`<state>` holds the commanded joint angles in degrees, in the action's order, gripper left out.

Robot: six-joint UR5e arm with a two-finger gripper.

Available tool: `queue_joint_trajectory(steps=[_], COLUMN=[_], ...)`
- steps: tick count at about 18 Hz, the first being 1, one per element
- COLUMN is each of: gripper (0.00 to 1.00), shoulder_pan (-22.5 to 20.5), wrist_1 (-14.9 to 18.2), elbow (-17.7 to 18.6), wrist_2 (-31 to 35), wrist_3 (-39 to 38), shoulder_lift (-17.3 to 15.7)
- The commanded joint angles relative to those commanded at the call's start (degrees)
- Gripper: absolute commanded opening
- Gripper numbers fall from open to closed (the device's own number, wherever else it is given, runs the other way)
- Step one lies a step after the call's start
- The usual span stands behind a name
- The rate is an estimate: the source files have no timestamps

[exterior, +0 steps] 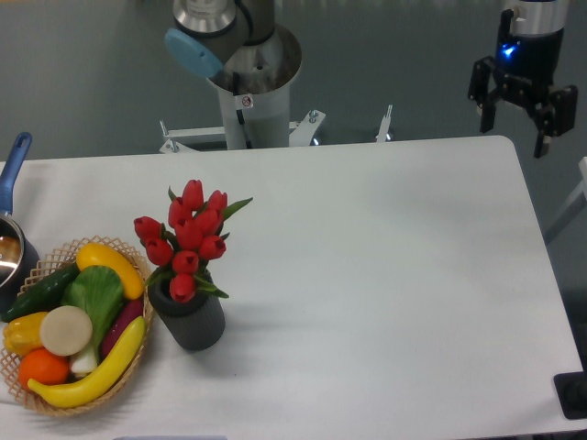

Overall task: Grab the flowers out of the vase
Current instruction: 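Move the open gripper down toward the red tulip bouquet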

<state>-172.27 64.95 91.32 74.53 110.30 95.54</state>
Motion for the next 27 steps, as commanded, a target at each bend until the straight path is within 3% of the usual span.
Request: queue_joint_trajectory(steps=[10, 17, 27], gripper=[1.00, 1.00, 1.00], shoulder_pan=[-0.2, 0.7, 1.7], wrist_1=[-0.3, -0.4, -1.8], elbow=[2.5, 5.0, 11.9], wrist_2=[-0.4, -2.0, -16.3], wrist_3=[-1.0, -10.1, -17.9], shoulder_lift=[-1.2, -1.9, -3.0])
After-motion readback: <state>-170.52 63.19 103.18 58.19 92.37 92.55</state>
